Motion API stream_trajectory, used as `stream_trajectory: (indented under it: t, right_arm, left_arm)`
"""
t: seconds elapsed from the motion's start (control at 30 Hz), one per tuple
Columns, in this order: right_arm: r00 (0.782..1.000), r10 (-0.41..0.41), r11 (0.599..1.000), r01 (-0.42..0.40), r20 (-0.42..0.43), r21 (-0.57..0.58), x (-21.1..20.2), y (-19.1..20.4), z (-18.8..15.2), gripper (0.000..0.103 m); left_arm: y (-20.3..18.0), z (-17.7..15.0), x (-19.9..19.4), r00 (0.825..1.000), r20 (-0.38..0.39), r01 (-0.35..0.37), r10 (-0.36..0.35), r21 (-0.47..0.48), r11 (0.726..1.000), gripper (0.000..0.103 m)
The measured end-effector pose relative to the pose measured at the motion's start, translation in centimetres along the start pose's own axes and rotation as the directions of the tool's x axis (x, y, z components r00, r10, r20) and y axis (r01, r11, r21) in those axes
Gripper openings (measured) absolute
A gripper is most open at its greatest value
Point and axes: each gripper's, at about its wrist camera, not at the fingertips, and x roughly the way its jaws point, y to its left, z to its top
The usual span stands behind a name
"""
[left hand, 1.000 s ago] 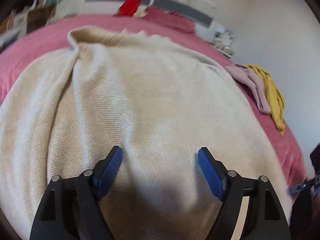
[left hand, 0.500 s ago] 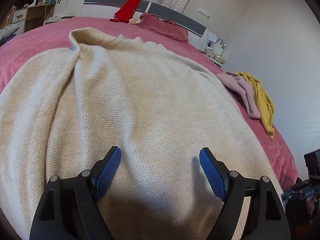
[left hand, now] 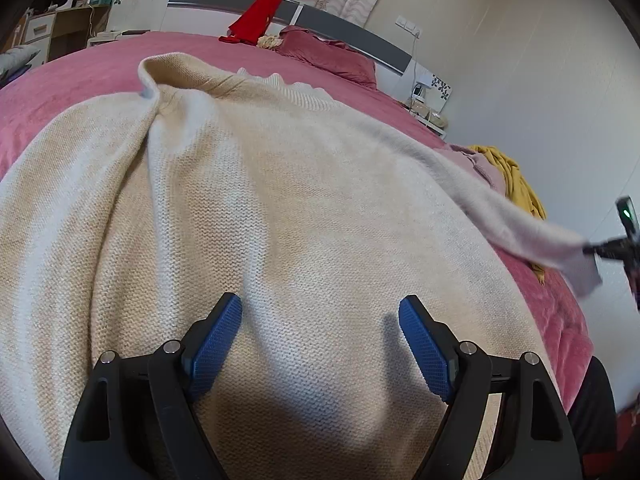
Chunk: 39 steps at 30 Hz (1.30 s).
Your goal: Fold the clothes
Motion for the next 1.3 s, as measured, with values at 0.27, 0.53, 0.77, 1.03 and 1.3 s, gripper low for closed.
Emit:
stream_trajectory:
  t: [0.27, 0.53, 0.77, 1.03, 1.3]
  right_arm:
    - [0.99, 0.005, 0.984, 0.02, -0.141, 0.176, 10.0, -4.5, 1.7, 0.02]
    - [0.991, 0.075, 0.825, -0.127, 0.115, 0.551, 2.6, -6.3, -3.0, 0.028]
    - [0.643, 0.763, 0.592, -0.738, 0.069, 0.324, -0.6, 11.4, -7.7, 0.029]
    - [0.658, 0.752, 0.657, -0.74, -0.049, 0.14, -0.8, 23.3, -8.9, 0.028]
    - [0.799, 0.601, 0.77, -0.564, -0.039, 0.3, -0.4, 16.4, -12.1, 0.002]
  left_arm:
    - [0.0, -0.2, -0.1, 1.0, -0.006, -0.009, 0.009, 0.007, 1.0, 0.082]
    - [-2.5, -0.1, 1.2, 0.984, -0.088, -0.134, 0.156, 0.218, 0.967, 0.083]
    - [-3.0, 0.1, 0.7, 0.952, -0.133, -0.175, 0.274, 0.499, 0.849, 0.086]
    - [3.8, 2.0, -3.5, 0.965, -0.121, -0.196, 0.232, 0.257, 0.946, 0.086]
    - [9.2, 3.7, -3.7, 0.916, -0.185, -0.343, 0.356, 0.098, 0.934, 0.086]
